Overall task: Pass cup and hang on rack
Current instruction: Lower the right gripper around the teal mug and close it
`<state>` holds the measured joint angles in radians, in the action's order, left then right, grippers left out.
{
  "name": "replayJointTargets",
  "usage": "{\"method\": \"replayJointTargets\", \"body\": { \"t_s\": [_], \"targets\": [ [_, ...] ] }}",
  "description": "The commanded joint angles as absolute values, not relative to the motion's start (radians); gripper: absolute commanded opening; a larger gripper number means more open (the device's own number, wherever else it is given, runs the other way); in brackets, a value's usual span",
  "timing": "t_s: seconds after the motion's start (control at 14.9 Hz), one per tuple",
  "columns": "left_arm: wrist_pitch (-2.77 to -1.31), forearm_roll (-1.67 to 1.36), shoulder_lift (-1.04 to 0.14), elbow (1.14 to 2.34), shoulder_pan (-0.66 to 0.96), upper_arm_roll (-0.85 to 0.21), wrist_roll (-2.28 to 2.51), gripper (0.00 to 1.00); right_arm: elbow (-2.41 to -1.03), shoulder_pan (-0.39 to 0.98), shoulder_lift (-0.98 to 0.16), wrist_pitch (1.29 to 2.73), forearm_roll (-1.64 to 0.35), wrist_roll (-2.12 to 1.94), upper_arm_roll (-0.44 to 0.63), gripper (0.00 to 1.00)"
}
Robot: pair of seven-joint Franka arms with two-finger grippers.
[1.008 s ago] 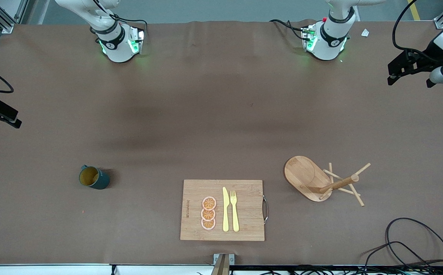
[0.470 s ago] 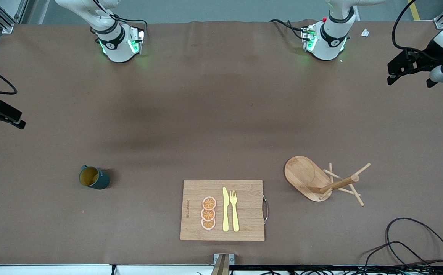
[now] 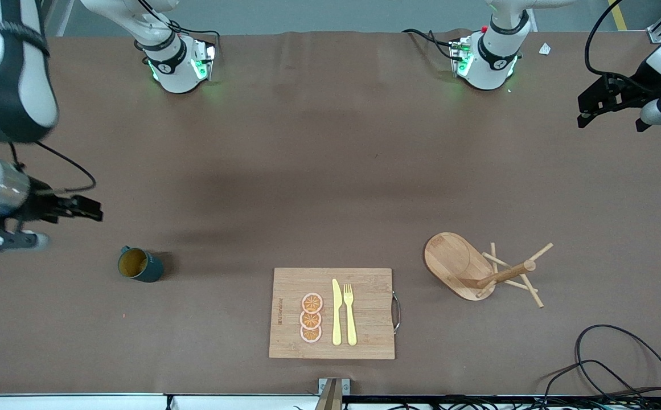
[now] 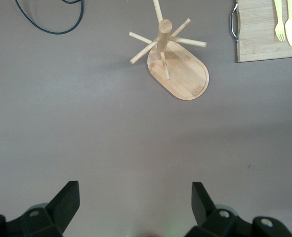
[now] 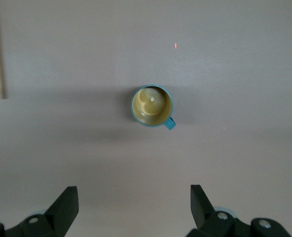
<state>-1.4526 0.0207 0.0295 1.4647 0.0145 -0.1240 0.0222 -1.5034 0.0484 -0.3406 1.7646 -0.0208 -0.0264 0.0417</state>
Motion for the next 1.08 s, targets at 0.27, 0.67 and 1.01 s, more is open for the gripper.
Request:
{"method": "replayJointTargets", "body": {
  "t_s": [0.27, 0.67, 1.01],
  "targets": [
    [-1.439, 0.009, 0.018, 1.439, 0.017, -0.124, 0.02, 1.0, -1.486, 0.052, -0.561, 1.936, -0.035, -0.015, 0.041, 1.0],
    [-1.439, 0.015, 0.006, 1.439, 0.005, -0.123, 0.015, 1.0, -1.488, 0.069, -0.682, 2.052, -0.035, -0.011, 0.041, 0.97],
    [-1.439, 0.015, 0.006, 1.439, 0.002, -0.118, 0.017, 1.0, -1.488, 0.071, -0.693, 2.056, -0.034, -0.023, 0.041, 0.42]
  ]
}}
